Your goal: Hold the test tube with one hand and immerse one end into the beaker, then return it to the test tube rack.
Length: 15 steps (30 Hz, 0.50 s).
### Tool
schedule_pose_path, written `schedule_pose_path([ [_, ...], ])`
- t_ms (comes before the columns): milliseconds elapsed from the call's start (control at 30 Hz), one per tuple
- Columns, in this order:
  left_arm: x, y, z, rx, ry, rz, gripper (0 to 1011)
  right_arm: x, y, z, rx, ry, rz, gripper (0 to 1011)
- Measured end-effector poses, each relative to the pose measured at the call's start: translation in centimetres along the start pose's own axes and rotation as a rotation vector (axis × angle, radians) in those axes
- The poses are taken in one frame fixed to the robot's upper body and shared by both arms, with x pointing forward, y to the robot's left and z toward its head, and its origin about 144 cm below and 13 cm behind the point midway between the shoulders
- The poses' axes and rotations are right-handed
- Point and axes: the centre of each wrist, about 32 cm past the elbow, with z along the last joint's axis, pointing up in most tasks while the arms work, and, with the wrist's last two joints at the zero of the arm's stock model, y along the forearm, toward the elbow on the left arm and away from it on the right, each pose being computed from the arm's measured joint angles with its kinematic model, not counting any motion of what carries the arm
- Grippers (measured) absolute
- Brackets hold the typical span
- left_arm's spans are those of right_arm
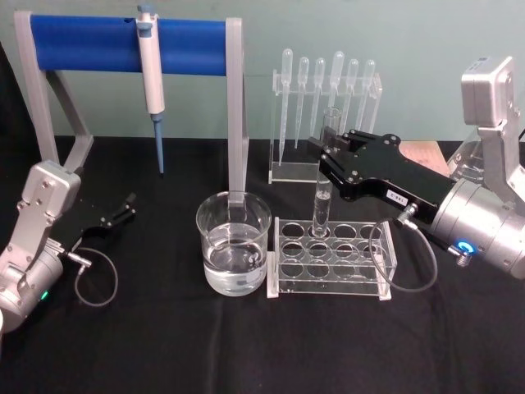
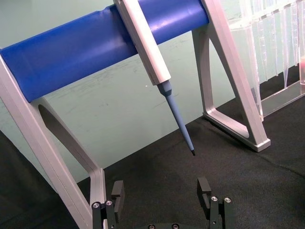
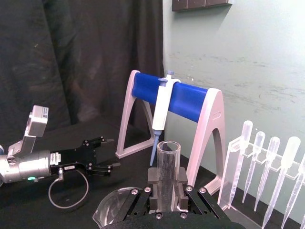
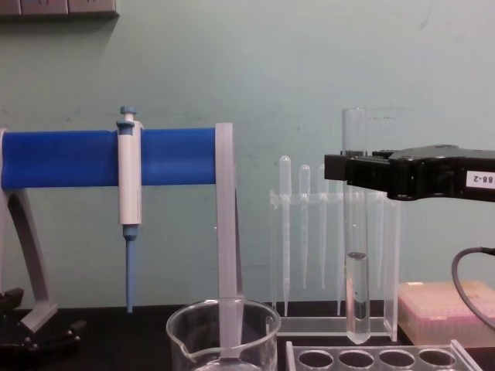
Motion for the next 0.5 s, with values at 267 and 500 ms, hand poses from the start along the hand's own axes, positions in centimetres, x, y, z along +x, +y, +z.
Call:
schedule_pose_path([
  [267,0.00,0.00,0.00,0.000,0.000,0.000,1000,0.01,0.00,-0.02,-0.001,0.000,0.001,225],
  [500,0.00,0.00,0.00,0.000,0.000,0.000,1000,0.01,0.01,-0.02,-0.001,0.001,0.002,225],
])
